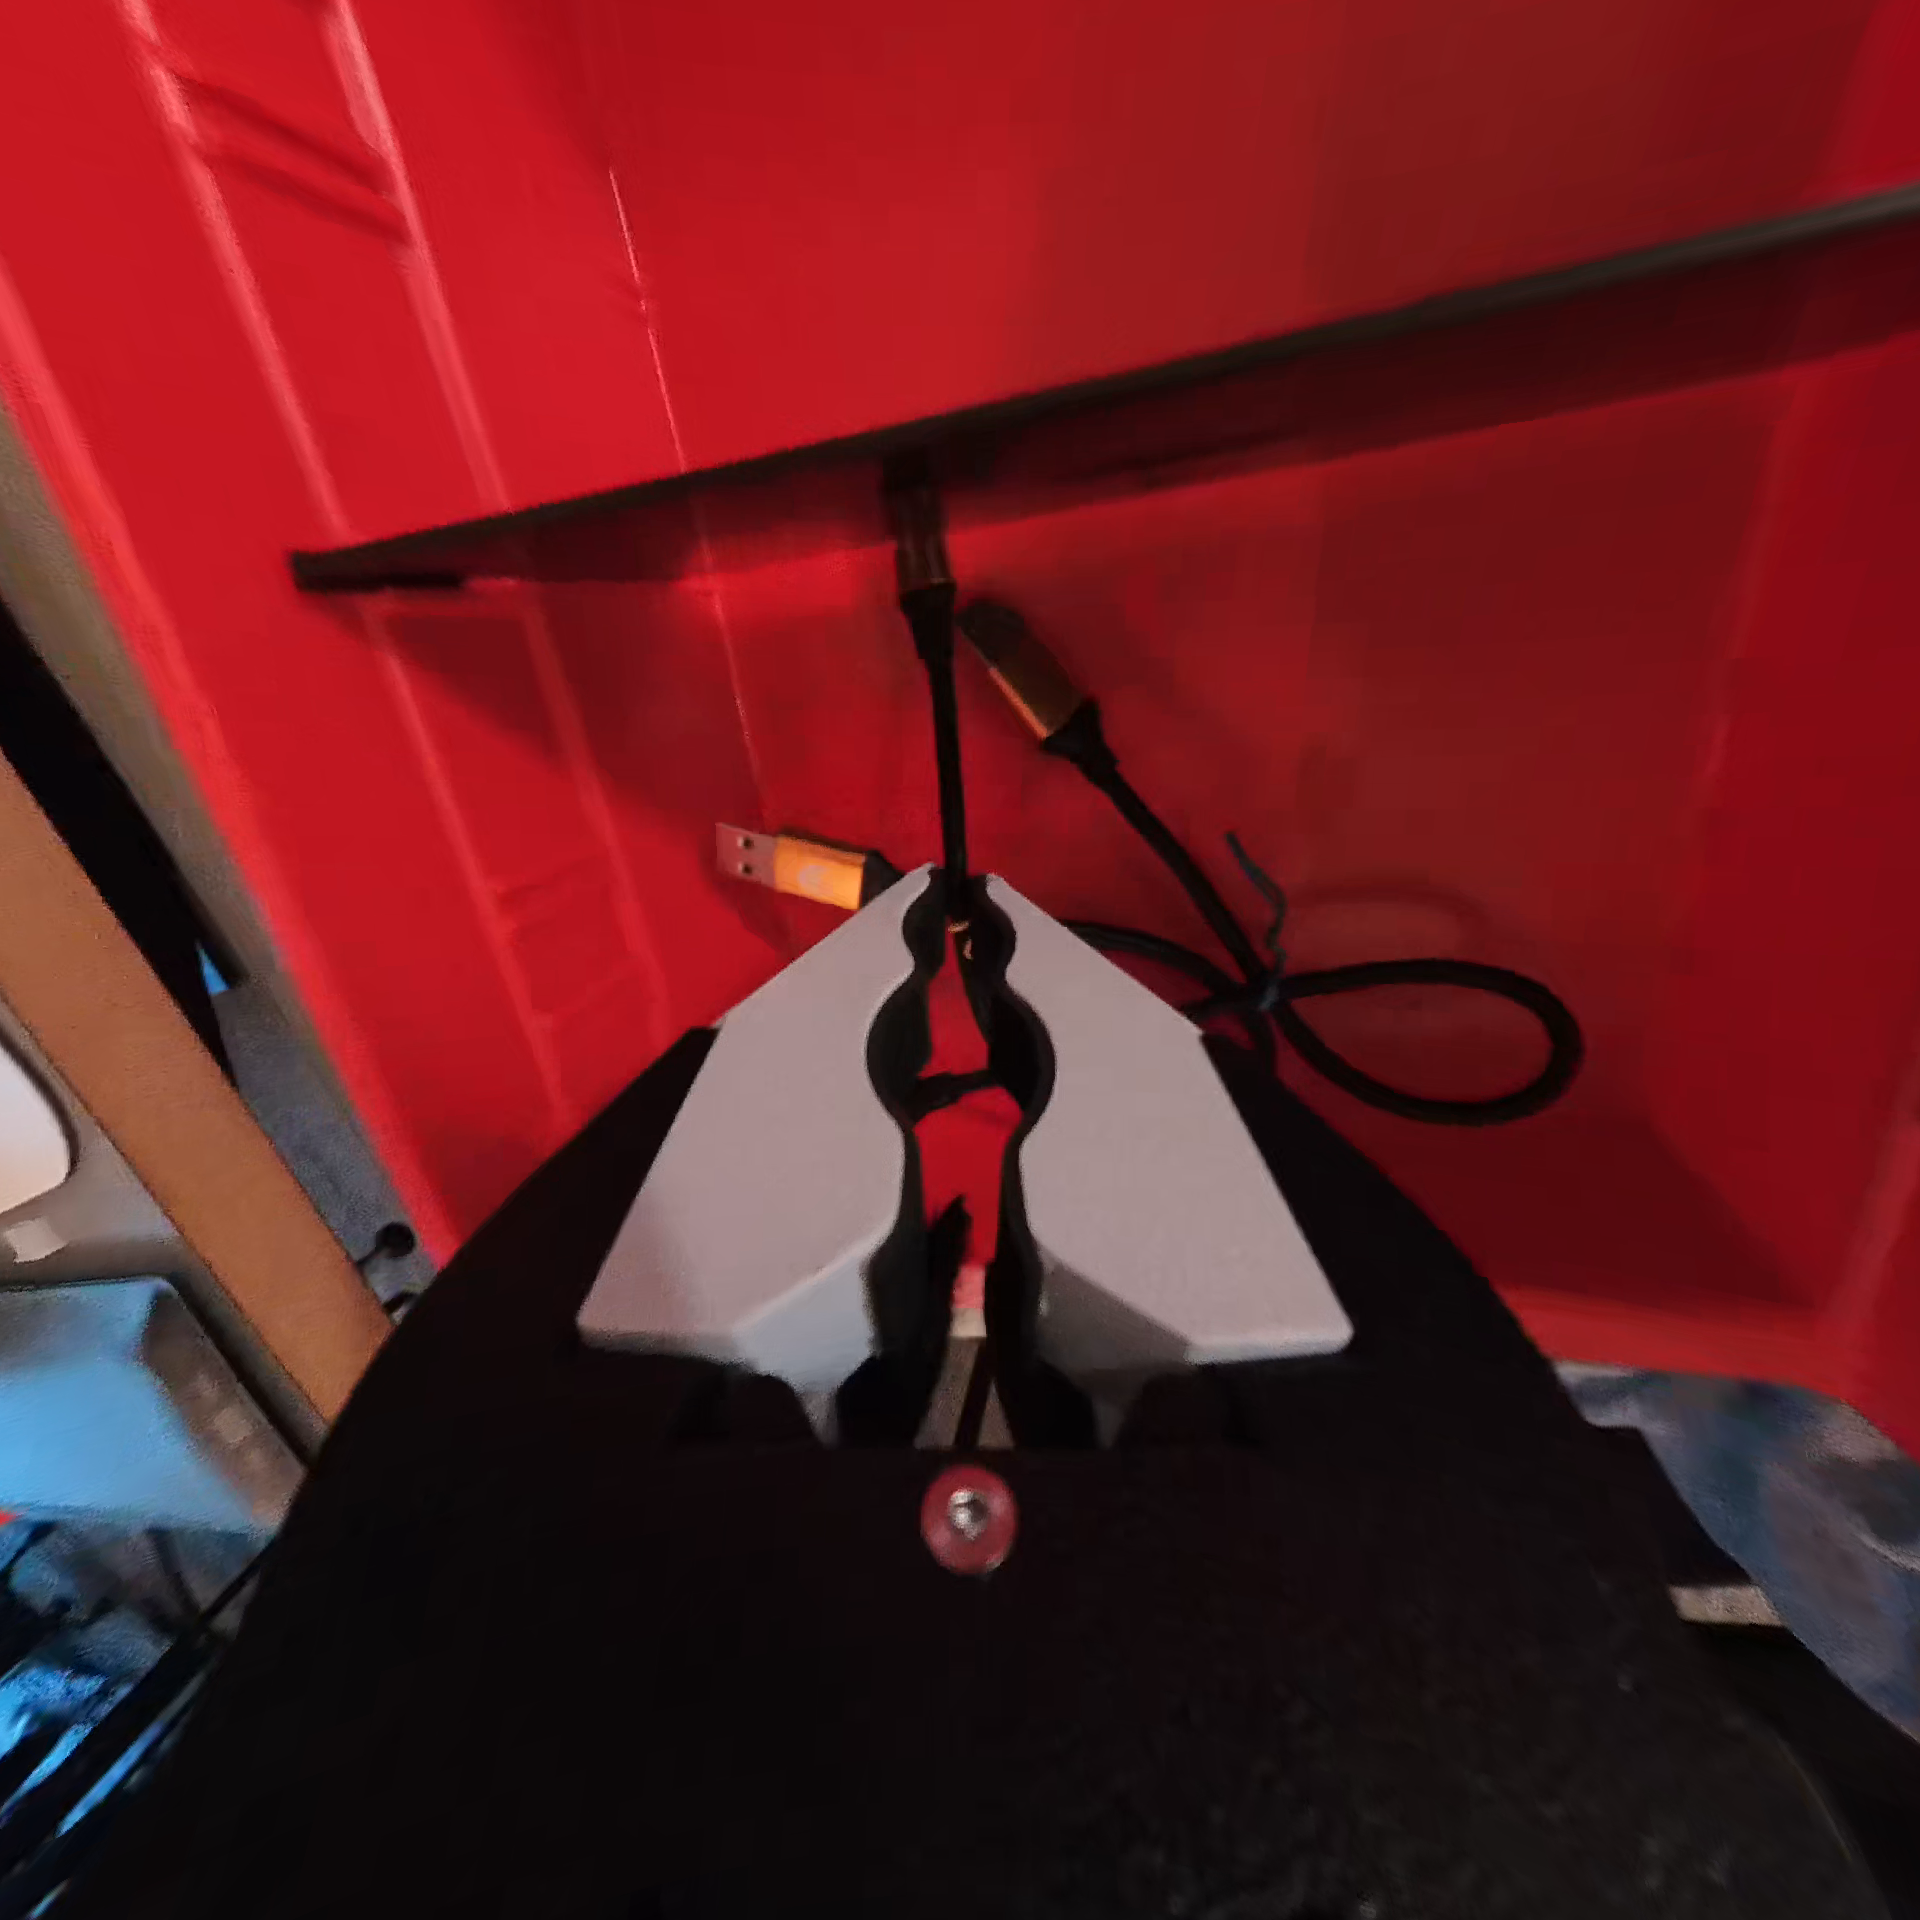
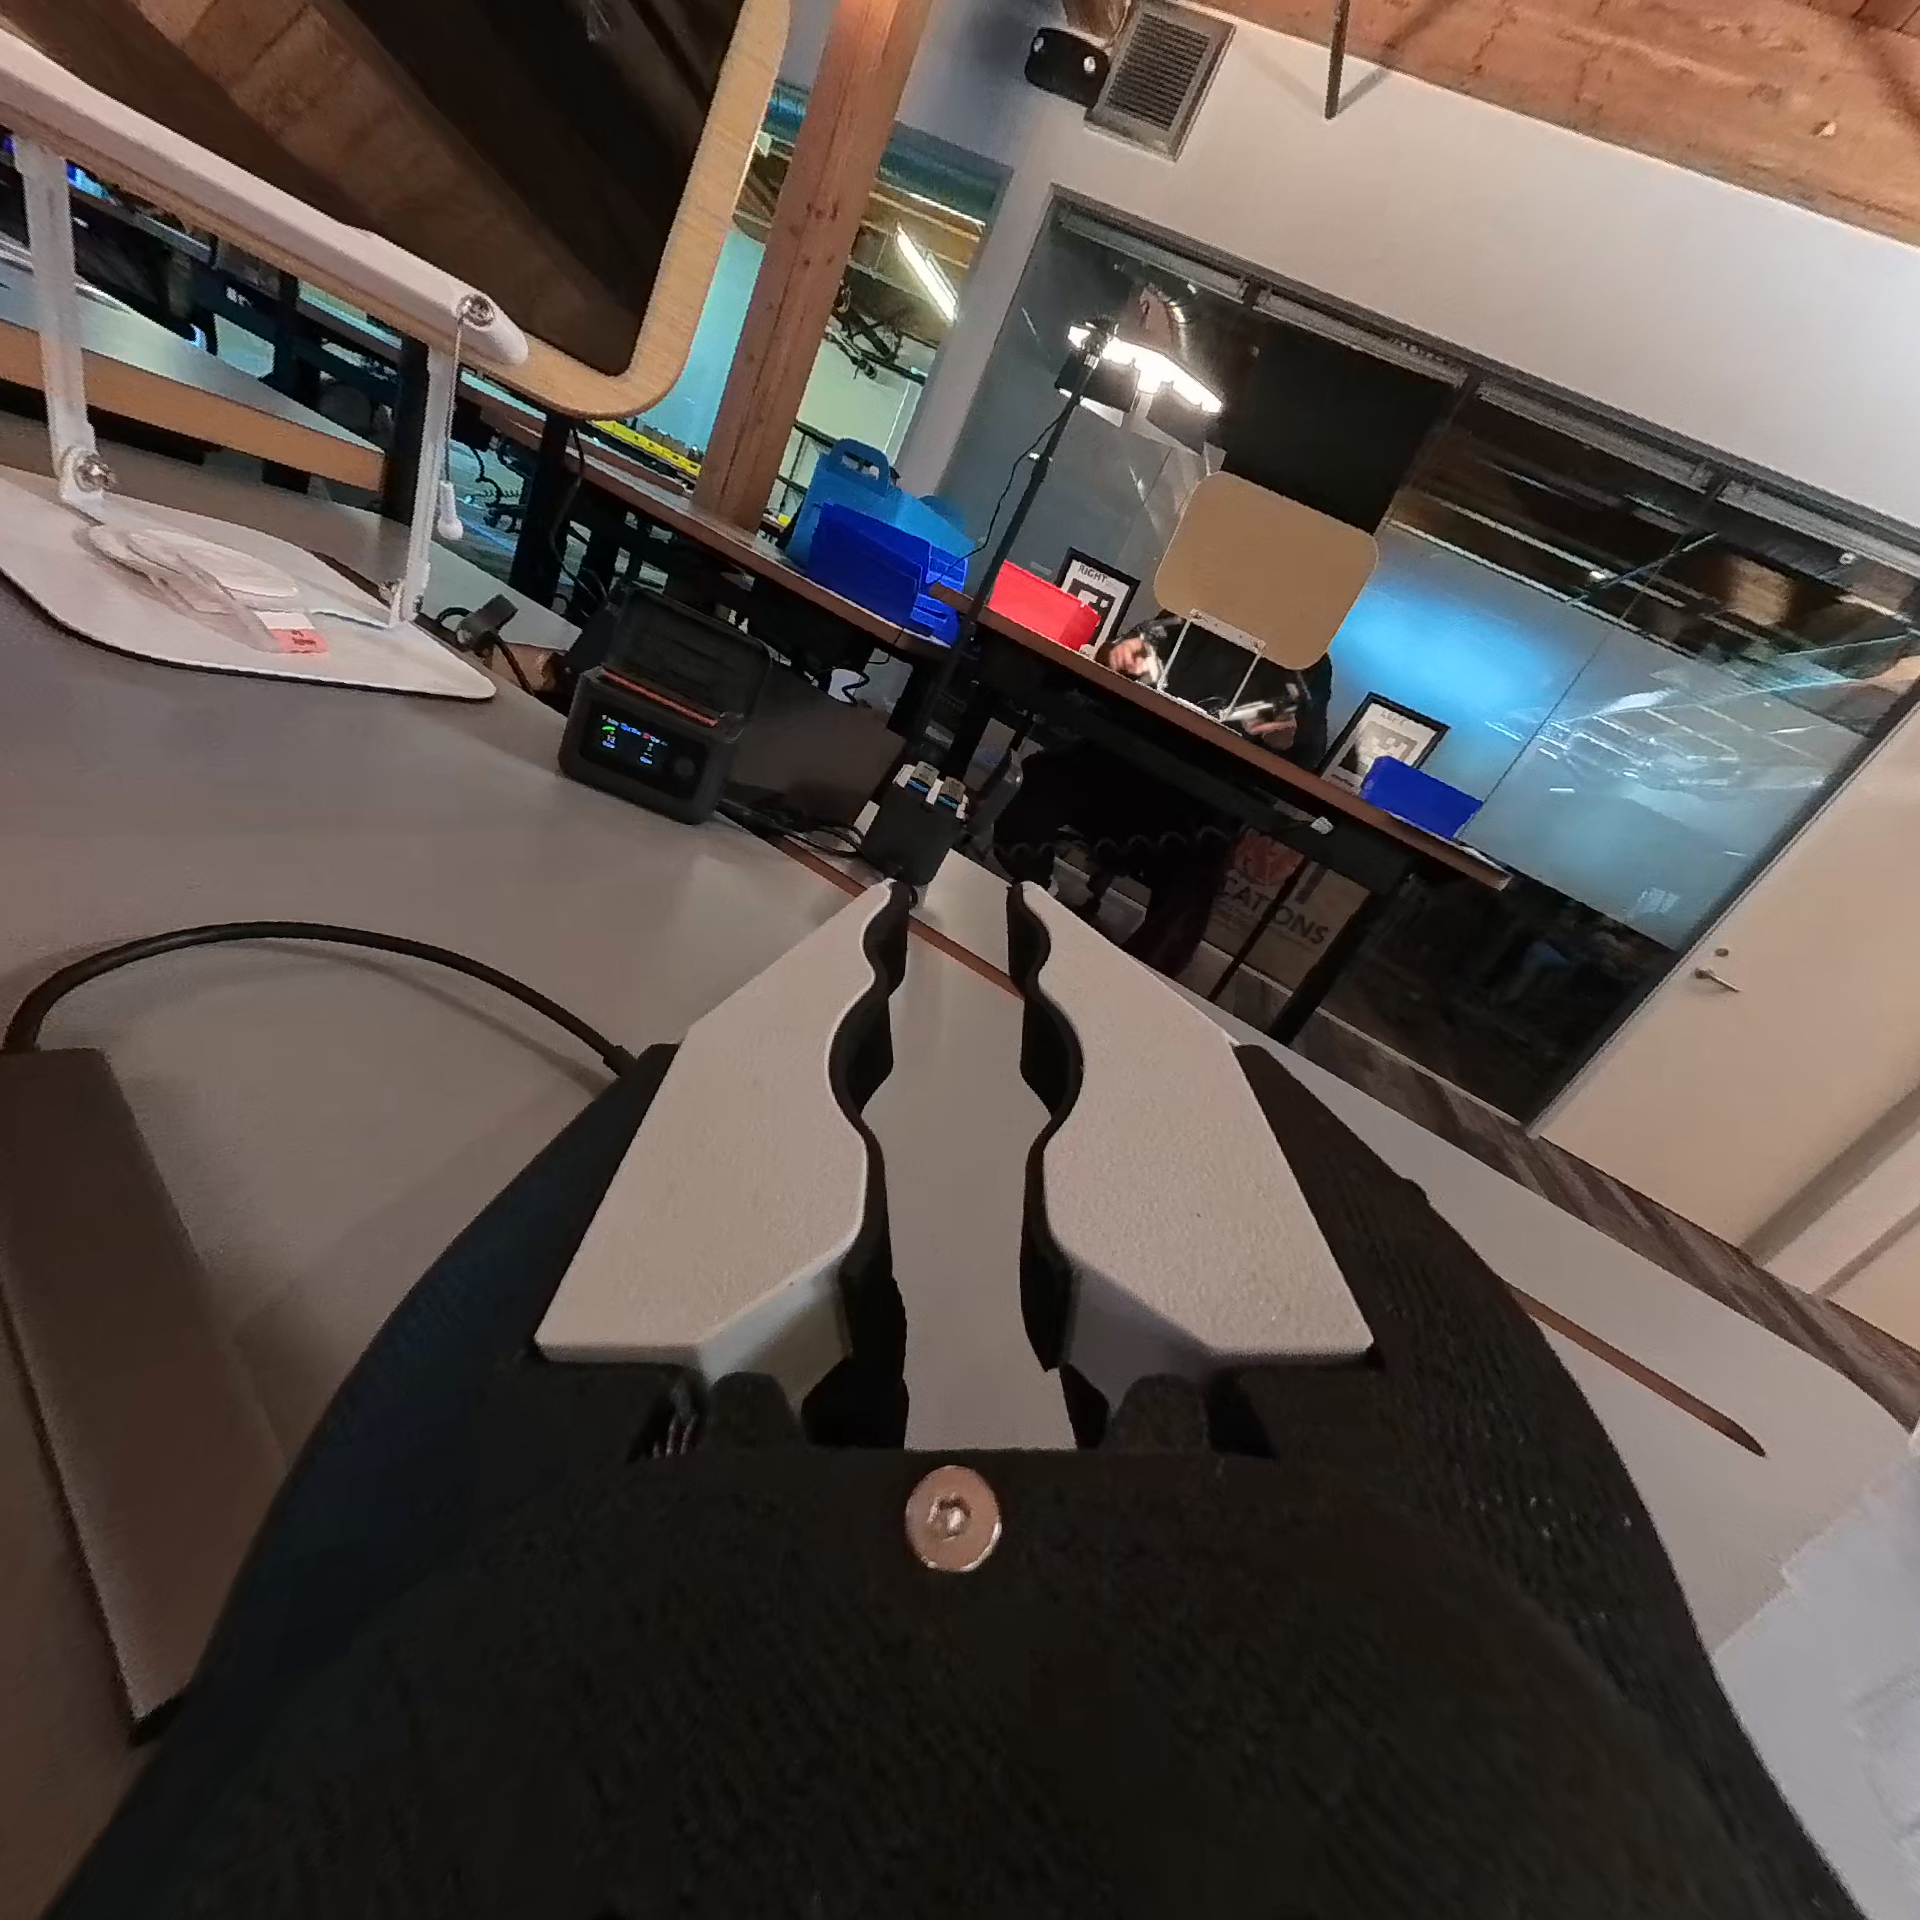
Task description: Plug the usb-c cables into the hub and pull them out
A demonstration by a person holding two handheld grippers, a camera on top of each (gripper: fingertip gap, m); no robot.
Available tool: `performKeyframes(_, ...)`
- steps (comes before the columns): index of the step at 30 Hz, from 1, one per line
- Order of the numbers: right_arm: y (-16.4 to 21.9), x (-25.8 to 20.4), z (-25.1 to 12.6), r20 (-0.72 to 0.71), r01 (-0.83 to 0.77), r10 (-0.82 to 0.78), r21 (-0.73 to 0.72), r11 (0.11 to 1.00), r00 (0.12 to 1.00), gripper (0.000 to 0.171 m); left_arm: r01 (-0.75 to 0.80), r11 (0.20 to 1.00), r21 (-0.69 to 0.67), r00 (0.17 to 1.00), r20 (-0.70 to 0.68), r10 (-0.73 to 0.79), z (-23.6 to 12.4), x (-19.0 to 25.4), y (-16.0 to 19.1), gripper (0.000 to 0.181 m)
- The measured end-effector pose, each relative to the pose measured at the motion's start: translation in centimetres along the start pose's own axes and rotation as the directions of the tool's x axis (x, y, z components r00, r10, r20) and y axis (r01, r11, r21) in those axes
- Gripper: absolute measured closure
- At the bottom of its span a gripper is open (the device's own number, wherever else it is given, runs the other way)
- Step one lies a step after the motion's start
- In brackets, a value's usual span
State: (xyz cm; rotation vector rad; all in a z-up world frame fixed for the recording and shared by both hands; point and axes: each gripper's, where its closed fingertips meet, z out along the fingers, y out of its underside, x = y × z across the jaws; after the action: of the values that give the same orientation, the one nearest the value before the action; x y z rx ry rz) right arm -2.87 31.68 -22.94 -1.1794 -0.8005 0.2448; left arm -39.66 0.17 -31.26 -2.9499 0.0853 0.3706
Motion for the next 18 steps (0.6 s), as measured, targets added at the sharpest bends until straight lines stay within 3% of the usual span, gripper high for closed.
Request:
performKeyframes(11,-0.1,-0.4,0.1,0.013,0.002,-0.002,-0.002,1.0,1.0,0.153,-0.031,0.948,0.317,0.989,0.149,-0.018,-14.9,-1.8,-3.5,0.18)
performKeyframes(15,-0.1,-0.4,0.1,0.014,0.001,-0.001,-0.002,1.0,1.0,0.153,-0.119,0.861,0.494,0.975,0.222,0.007,-20.6,-1.3,-6.7,0.18)
performKeyframes(18,-0.1,-0.5,0.1,0.016,0.001,-0.001,-0.002,1.0,1.0,0.153,-0.209,0.742,0.637,0.971,0.227,0.078,-24.4,1.3,-10.3,0.18)
